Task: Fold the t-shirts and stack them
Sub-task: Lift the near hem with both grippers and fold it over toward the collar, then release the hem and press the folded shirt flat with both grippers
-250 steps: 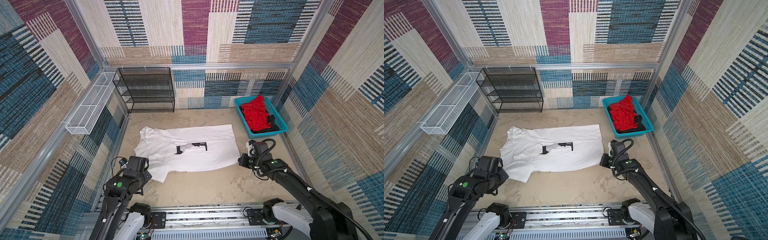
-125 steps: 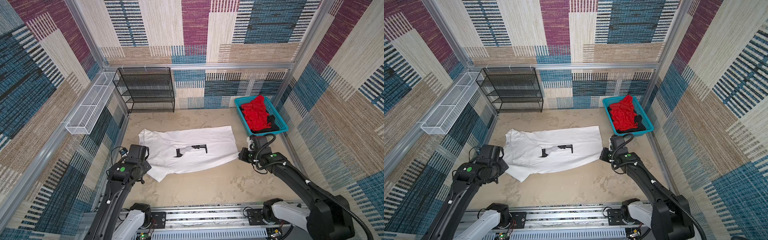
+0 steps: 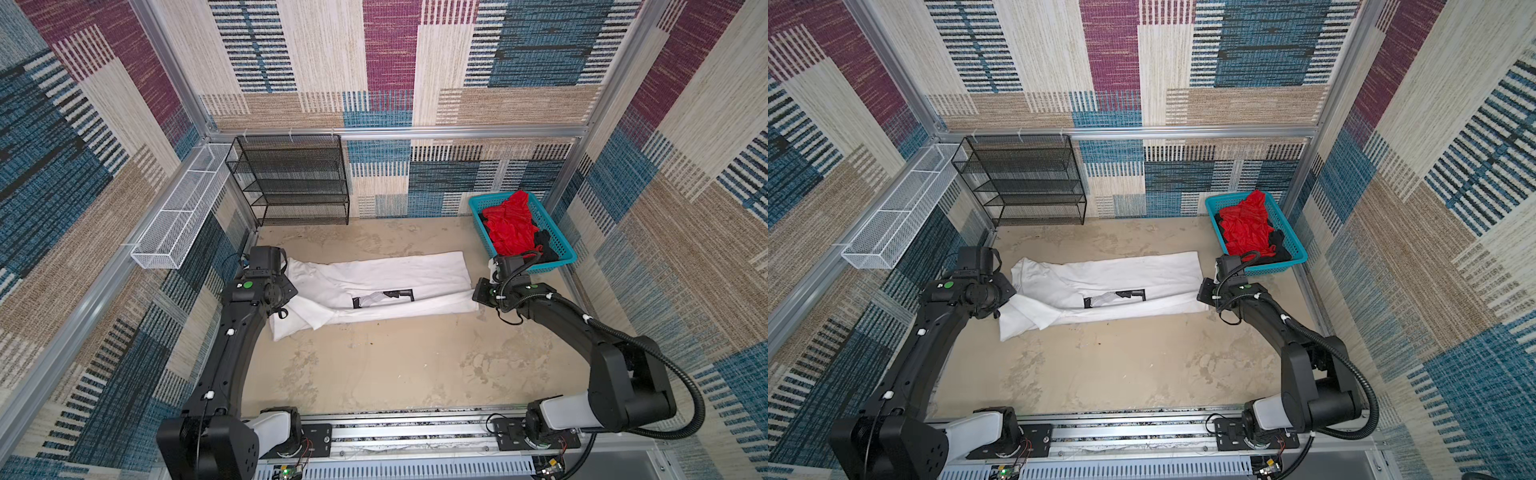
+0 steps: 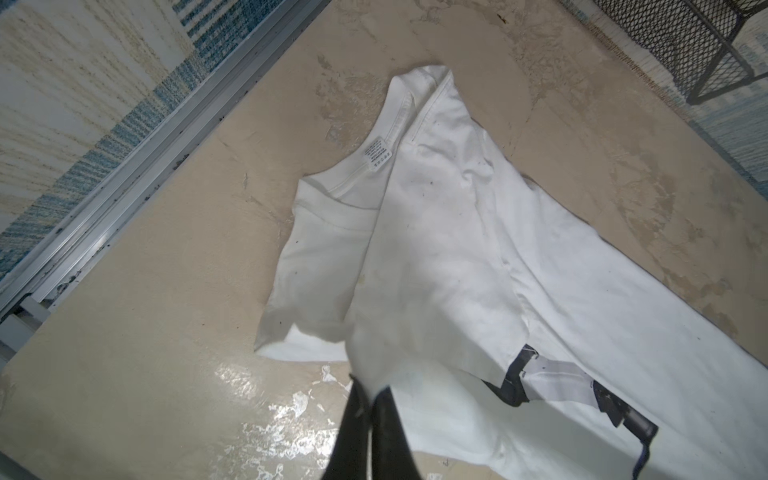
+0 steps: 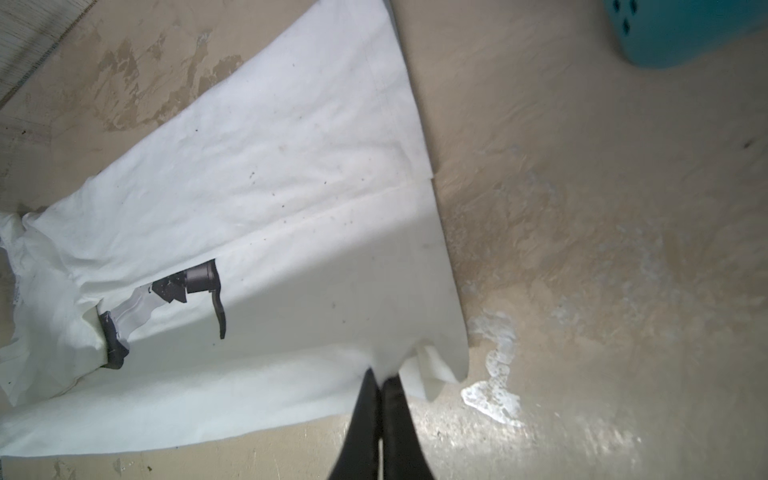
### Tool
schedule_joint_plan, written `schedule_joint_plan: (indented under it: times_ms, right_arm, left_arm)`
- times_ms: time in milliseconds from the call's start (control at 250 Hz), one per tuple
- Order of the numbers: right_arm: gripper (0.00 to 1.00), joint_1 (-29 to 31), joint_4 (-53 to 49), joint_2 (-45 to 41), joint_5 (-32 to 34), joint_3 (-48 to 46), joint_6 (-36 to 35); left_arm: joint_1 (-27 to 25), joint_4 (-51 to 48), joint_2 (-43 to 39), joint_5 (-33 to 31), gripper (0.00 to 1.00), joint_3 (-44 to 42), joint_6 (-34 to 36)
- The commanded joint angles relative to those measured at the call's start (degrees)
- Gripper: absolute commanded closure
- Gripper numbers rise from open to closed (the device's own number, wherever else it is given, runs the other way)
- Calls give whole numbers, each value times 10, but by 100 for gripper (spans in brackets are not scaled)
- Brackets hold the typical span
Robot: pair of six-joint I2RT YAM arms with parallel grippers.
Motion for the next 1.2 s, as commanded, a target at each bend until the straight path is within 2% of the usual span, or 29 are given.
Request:
schedule_joint_plan:
  times_ms: [0,372,688,828,928,976,1080,1196]
  right_arm:
    - [100,-3,32,28,3,23,-11]
    - [100,-21,52,131,-2,98,-26]
    - [100,-30,68,236,-18,158,-34]
    - [100,-30,74,256,-8,170,-36]
    - [100,-30,68,257,4,174,-41]
    - [92,-30,67,255,8,174,-44]
    - [78,-30,68,236,22,166,-45]
    - [63,-23,71,195,46,149,-51]
  left_arm:
    - [10,36,33,15,100,29,28]
    - [34,78,155,38,100,94,43]
    - [50,95,296,57,100,153,45]
    - [55,132,350,91,100,169,56]
    - [56,119,393,102,100,210,73]
    - [56,108,408,104,97,229,74]
    - [56,120,414,107,79,238,77]
    - [55,169,393,122,70,220,109]
